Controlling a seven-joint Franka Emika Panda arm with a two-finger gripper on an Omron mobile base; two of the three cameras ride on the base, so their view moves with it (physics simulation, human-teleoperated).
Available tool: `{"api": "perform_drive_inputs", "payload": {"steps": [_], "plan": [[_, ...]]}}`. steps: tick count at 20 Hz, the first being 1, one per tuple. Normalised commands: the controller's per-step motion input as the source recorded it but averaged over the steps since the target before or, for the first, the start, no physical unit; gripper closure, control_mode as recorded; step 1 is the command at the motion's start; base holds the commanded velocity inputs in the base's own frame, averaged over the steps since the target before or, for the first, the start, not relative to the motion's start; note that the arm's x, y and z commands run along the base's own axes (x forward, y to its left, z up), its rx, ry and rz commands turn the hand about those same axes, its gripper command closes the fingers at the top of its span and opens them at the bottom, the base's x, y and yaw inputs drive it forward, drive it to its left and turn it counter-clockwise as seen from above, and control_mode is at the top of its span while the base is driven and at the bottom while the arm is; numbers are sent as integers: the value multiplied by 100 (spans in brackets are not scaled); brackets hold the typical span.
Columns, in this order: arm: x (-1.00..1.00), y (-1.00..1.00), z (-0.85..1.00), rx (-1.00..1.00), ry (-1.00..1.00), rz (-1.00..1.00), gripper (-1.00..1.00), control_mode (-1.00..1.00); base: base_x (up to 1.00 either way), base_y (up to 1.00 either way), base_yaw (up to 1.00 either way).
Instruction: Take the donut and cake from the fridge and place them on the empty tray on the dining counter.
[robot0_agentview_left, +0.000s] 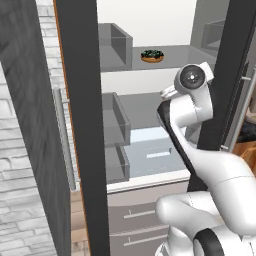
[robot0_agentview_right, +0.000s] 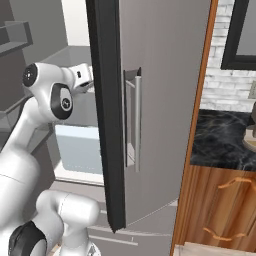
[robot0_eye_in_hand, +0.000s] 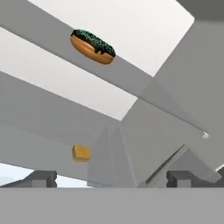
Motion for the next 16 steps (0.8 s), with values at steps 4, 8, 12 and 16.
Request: {"api": "perform_drive_inputs", "payload": {"steps": [4,8,12,16], "plan": [[-33,-42,0,-13,2,-19,-100,-100,0,0,0],[-25,-44,0,-12,6,-22,-100,-100,0,0,0],[-34,-58,0,-11,5,-24,-100,-100,0,0,0],[-64,-91,0,-8,6,-25,-100,-100,0,0,0]]}}
